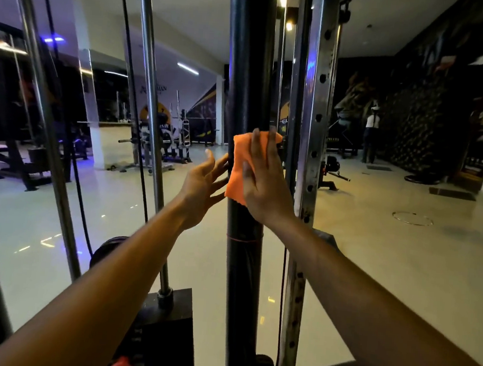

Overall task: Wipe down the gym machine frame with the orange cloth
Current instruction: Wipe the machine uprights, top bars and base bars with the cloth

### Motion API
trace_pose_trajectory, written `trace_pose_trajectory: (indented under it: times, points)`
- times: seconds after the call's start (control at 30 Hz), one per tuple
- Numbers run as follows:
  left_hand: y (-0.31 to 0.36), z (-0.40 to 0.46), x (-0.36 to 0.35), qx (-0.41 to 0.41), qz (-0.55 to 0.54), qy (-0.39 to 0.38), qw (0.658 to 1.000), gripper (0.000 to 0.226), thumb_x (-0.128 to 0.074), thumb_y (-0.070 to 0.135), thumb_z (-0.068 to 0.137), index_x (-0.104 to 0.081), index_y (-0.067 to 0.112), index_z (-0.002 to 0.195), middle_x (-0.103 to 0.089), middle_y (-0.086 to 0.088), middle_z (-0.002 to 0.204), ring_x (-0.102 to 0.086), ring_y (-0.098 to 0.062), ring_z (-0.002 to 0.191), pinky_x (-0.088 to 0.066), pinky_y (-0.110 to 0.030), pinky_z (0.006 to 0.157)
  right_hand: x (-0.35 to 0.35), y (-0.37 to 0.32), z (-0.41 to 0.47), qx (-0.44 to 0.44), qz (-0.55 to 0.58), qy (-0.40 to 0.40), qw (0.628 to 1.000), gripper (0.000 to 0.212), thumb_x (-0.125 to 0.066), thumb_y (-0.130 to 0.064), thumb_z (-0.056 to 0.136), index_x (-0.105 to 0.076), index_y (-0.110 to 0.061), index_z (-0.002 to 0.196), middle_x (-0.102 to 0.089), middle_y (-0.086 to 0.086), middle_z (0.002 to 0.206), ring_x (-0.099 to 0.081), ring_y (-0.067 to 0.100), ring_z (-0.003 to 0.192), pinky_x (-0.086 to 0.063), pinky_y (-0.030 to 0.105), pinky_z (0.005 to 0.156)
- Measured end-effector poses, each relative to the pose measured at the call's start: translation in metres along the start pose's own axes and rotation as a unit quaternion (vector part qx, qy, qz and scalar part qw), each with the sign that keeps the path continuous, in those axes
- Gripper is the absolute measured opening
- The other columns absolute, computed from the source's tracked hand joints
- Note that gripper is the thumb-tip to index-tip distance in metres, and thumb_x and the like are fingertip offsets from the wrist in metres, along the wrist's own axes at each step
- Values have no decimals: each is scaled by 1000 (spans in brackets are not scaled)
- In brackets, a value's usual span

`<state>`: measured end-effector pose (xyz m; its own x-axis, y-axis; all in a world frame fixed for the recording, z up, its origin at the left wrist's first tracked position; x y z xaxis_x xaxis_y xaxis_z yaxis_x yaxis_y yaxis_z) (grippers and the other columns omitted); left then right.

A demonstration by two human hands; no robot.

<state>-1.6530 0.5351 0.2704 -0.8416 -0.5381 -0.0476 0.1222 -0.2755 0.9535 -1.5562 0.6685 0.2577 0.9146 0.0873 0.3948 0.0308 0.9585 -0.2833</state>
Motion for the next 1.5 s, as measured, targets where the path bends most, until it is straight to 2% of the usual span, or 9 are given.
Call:
trace_pose_trajectory:
  times: [0.17, 0.33, 0.57, 0.73, 0.83, 1.0, 1.07, 1.27, 1.5]
  points:
    - [-23, -1, -1, -11, 15, -2, 1000, 55, -26, 56, 115, -43, 36, 163, -49, 5, 163, -44, -27, 153, -35, -53, 126, -20, 10, -61, 12, -29, -10, 999, 76, -32, -59, 114, 0, -25, 174, 22, 0, 181, -16, 40, 166, -60, 61, 99]
    - [-55, 1, -4, -22, 76, -33, 996, 37, -37, 35, 117, -42, 47, 152, -55, 7, 154, -45, -25, 150, -40, -49, 119, -57, 29, -166, -35, 3, -65, 997, 87, -42, -59, 110, 24, -47, 166, 28, 1, 179, -12, 38, 166, -66, 61, 86]
    - [-81, 3, 2, -23, 78, -26, 996, 58, -46, 41, 115, -24, 43, 169, -41, 0, 169, -43, -26, 153, -37, -54, 125, -76, 22, -128, -76, 7, 24, 997, 82, -51, -49, 113, 2, -27, 172, 19, 7, 181, -3, 38, 168, -46, 65, 118]
    - [-125, -13, 11, -4, 82, -20, 996, 54, -47, 36, 115, -33, 39, 167, -50, 8, 164, -46, -17, 152, -43, -40, 120, -107, 52, -244, -56, -43, -73, 995, 102, -64, -40, 110, 20, -40, 168, 19, 12, 180, -5, 39, 168, -55, 58, 111]
    - [-147, -22, 12, -9, 78, -16, 997, 52, -47, 35, 115, -37, 36, 166, -52, 9, 162, -46, -16, 152, -44, -36, 119, -115, 61, -284, -91, -10, -91, 992, 102, -60, -44, 111, 27, -44, 165, 19, 11, 181, -23, 37, 164, -57, 57, 109]
    - [-165, -26, 10, -18, 71, -11, 997, 47, -44, 38, 116, -46, 26, 161, -62, 6, 153, -54, -16, 146, -43, -45, 124, -117, 48, -227, -97, 1, 7, 995, 84, -45, -55, 114, 13, -32, 170, 25, 6, 179, -2, 36, 169, -34, 61, 128]
    - [-172, -28, 9, -15, 61, 0, 998, 45, -43, 41, 116, -51, 25, 158, -65, 6, 149, -56, -14, 143, -43, -44, 124, -120, 49, -226, -85, -18, 15, 996, 78, -32, -61, 115, 17, -37, 169, 23, 4, 179, -1, 35, 169, -34, 63, 128]
    - [-208, -48, 2, -12, 44, 13, 999, 47, -39, 46, 116, -57, 25, 153, -68, 9, 145, -56, -11, 143, -41, -42, 124, -141, 79, -346, -104, -30, -114, 988, 86, -43, -51, 115, 27, -48, 164, 20, 14, 180, -7, 39, 168, -51, 65, 114]
    - [-229, -57, 4, 18, 44, 30, 998, 37, -42, 43, 116, -60, 35, 147, -70, 15, 139, -62, -8, 134, -50, -36, 112, -136, 61, -283, -89, -22, -24, 996, 81, -32, -60, 114, 31, -46, 163, 14, 14, 180, -4, 38, 168, -38, 58, 125]
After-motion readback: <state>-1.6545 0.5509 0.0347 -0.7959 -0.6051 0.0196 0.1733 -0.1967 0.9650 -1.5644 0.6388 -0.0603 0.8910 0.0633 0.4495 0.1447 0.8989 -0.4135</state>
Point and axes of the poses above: each hand's wrist, its own z-axis towards the middle knuckle, its own x-axis out of the back of the hand, y = z × x, the point moved 2 cm from there along z, towards the middle knuckle
